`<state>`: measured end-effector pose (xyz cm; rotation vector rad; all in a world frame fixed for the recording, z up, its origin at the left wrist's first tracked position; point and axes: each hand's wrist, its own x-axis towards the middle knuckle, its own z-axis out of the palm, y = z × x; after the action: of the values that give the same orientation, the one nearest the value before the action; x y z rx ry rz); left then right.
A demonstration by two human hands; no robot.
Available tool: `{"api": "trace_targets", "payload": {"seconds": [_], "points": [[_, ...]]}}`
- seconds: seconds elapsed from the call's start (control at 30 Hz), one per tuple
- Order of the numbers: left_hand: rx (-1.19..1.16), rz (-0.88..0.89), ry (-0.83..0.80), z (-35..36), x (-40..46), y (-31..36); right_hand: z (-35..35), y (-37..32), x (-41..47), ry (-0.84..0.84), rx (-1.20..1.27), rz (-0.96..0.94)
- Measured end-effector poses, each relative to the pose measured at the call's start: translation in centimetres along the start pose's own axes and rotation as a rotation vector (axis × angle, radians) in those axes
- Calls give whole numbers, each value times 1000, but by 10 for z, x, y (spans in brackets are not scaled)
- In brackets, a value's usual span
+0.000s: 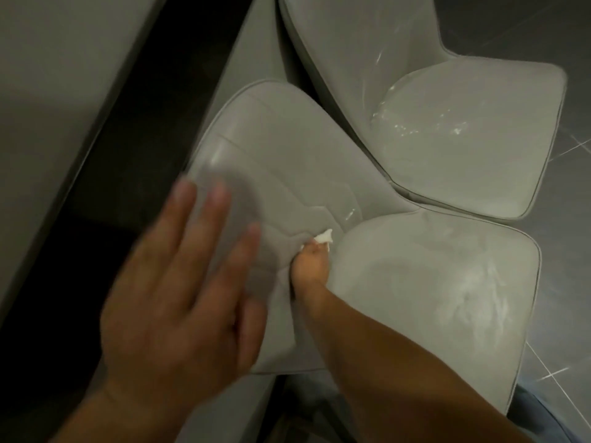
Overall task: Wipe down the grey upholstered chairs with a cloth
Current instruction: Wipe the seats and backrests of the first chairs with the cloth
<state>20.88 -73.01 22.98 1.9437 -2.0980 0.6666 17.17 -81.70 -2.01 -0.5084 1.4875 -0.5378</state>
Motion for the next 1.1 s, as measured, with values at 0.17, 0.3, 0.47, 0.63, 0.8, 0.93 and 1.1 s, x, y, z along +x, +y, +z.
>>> {"api": "trace_targets", "payload": {"seconds": [0.17,0.3,0.47,0.63,0.8,0.93,1.1], "points": [[279,-196,-238,49,96,-39,-19,-24,-14,127,35,-198],[403,80,-439,99,111,-47,-2,-49,-49,29,-67,-795],[433,78,-461,118,122,-56,28,-49,-35,-52,-235,-1039],[342,74,-461,118,126,-59,15,-16,49,9,-29,-254],[403,39,-401,127,124,-58,-34,-10,72,-13,275,89],[437,0,-393,133,124,-58,-21,-31,6,-25,38,-565],[416,-18,-400,132,126,-56,29,-53,-30,-108,-124,-861]]}}
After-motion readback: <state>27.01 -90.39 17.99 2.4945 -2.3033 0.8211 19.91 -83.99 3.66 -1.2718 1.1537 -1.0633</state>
